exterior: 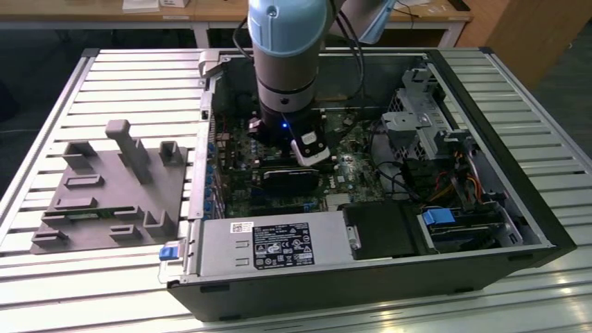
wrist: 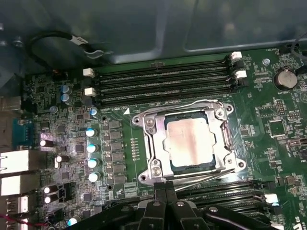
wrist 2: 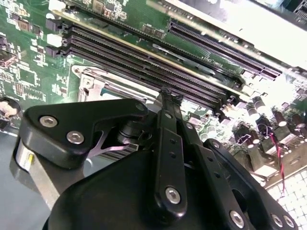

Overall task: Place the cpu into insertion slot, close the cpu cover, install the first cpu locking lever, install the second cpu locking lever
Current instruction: 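Install the second cpu locking lever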

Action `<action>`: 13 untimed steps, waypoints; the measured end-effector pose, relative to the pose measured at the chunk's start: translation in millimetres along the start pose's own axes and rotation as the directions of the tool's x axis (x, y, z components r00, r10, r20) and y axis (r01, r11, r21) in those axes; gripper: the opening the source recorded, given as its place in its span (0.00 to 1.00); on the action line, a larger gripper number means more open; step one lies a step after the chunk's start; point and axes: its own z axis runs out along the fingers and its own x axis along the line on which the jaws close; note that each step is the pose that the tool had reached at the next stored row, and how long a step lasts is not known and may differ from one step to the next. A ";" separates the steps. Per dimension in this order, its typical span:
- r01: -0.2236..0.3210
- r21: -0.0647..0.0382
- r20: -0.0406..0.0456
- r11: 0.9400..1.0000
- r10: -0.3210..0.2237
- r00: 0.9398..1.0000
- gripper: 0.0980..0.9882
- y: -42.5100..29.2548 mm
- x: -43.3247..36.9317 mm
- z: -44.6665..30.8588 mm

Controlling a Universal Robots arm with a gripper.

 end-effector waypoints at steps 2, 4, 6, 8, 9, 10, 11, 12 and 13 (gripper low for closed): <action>0.003 -0.010 -0.002 1.000 -0.003 1.000 0.00 -1.7 1.1 0.9; 0.005 -0.021 -0.004 1.000 -0.005 1.000 0.00 -3.2 2.4 1.8; 0.008 -0.034 -0.007 0.999 -0.008 1.000 0.00 -4.2 4.0 3.0; 0.010 -0.043 -0.009 0.999 -0.010 1.000 0.00 -4.8 5.3 4.4; 0.010 -0.046 -0.009 0.999 -0.011 1.000 0.00 -5.0 6.2 5.1; 0.011 -0.050 -0.009 0.999 -0.012 1.000 0.00 -5.3 6.9 5.9; 0.012 -0.052 -0.010 0.999 -0.012 1.000 0.00 -5.6 7.4 6.6; 0.012 -0.053 -0.010 0.998 -0.013 1.000 0.00 -5.7 7.5 7.2; 0.012 -0.053 -0.010 0.999 -0.013 1.000 0.00 -5.8 7.5 7.5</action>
